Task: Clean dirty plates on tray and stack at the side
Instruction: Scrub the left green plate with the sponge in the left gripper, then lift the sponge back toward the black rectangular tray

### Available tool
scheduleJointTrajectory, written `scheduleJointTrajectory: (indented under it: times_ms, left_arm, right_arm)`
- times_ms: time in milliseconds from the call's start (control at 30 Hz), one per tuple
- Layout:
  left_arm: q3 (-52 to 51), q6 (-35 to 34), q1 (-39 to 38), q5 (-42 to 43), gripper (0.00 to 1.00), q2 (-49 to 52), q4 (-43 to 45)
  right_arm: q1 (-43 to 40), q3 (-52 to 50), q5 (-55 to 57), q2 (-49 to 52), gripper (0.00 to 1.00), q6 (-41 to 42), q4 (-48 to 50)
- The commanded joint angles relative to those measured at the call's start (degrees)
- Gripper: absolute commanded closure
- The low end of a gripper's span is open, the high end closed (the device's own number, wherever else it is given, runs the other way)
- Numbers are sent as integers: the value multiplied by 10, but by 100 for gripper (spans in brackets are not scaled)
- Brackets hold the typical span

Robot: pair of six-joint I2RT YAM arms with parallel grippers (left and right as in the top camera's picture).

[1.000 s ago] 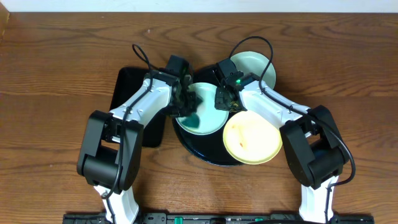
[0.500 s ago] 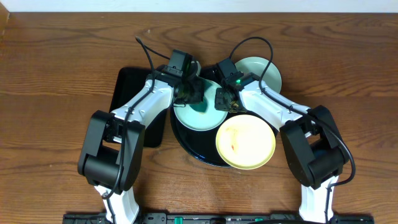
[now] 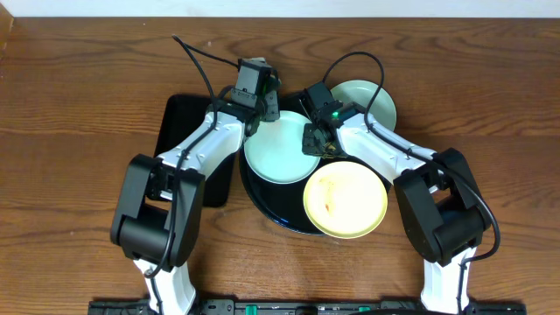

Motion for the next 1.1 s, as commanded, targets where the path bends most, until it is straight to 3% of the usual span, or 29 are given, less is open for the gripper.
scheduleJointTrajectory:
  times_ms: [0,333,433,700,867,1067]
  left_arm:
    - [-2,-1,2,17,93,30,5]
    - [-2,-1,9,242,92,27,-26]
    - [-2,-1,20,274,93,11,-57]
    - [-2,2,70,249,93,-66,-118]
    - [-2,2,100,161,93,-151,-171]
    - [-2,26,128,64,93,-243,-297]
  right_arm:
    - [8,1,-4,15,95,12,4]
    - [8,1,-4,15,95,12,4]
    - [8,1,-4,15,95,12,4]
    - [8,1,-4,15,95,12,4]
    - [8,1,-5,15,97,12,4]
    - [8,1,-37,15,99,11,4]
